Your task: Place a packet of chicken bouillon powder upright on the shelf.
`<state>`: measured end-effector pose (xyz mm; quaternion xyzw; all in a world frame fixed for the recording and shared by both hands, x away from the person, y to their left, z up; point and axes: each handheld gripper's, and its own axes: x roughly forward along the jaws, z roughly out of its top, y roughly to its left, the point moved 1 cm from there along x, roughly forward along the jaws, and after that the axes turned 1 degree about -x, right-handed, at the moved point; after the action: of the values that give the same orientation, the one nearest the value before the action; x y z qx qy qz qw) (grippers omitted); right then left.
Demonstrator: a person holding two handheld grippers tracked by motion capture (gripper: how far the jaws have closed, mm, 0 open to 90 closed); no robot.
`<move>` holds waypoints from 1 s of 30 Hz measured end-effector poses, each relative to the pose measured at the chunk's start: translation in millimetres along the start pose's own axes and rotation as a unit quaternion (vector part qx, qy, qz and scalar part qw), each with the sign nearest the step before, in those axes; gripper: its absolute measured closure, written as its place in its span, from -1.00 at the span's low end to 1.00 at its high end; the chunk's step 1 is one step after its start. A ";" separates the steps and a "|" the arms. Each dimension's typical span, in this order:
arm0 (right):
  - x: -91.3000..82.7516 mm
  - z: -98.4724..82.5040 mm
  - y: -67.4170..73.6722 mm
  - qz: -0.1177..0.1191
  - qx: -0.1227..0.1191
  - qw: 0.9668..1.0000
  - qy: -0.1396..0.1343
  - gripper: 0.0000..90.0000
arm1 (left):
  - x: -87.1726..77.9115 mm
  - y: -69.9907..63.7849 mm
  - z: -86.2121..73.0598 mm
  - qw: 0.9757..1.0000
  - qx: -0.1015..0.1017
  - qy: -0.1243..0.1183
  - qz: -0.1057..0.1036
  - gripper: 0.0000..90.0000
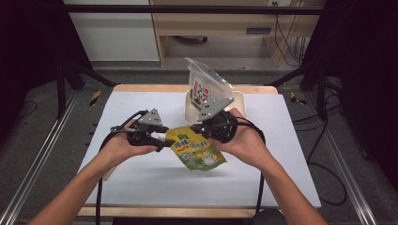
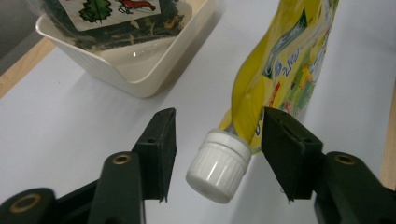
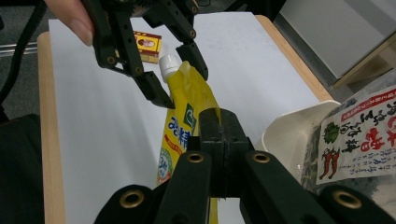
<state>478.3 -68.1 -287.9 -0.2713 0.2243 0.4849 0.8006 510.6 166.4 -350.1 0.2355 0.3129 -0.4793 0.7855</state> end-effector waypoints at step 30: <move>-7.1 -42.3 -15.0 -0.004 0.032 0.999 0.018 0.90 | -5.7 -10.1 47.0 0.990 0.115 0.078 0.011 0.54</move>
<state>484.7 -106.1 -312.0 -0.2552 0.2532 0.4690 0.8067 512.1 134.0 -314.1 0.3644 0.3135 -0.4836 0.7315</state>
